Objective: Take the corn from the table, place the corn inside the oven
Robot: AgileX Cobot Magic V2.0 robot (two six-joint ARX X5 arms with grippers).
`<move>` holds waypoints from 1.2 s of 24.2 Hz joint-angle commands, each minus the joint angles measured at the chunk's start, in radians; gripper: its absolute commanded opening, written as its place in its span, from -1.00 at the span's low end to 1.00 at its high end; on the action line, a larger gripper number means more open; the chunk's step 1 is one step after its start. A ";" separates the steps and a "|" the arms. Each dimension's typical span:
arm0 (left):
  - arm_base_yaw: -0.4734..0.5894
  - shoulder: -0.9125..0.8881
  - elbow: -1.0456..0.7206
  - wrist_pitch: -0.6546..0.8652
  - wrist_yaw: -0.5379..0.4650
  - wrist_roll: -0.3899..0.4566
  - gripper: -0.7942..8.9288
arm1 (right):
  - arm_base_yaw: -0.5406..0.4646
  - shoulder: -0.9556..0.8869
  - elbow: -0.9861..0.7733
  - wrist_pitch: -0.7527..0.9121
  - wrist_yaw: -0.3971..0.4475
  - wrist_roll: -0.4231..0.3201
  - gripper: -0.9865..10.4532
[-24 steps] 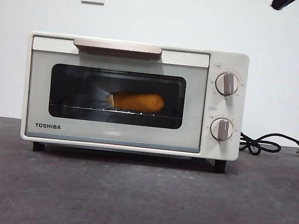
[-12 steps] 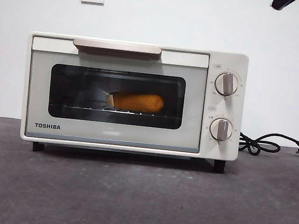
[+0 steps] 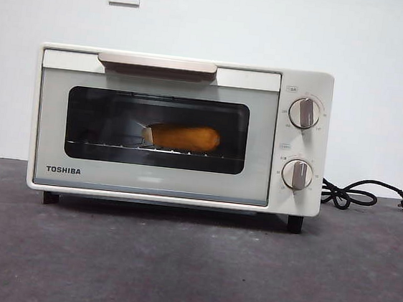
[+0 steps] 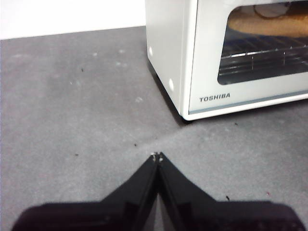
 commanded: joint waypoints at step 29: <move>-0.001 0.180 -0.008 0.045 0.000 -0.009 -0.84 | -0.226 -0.861 -0.997 0.332 0.105 0.248 -0.83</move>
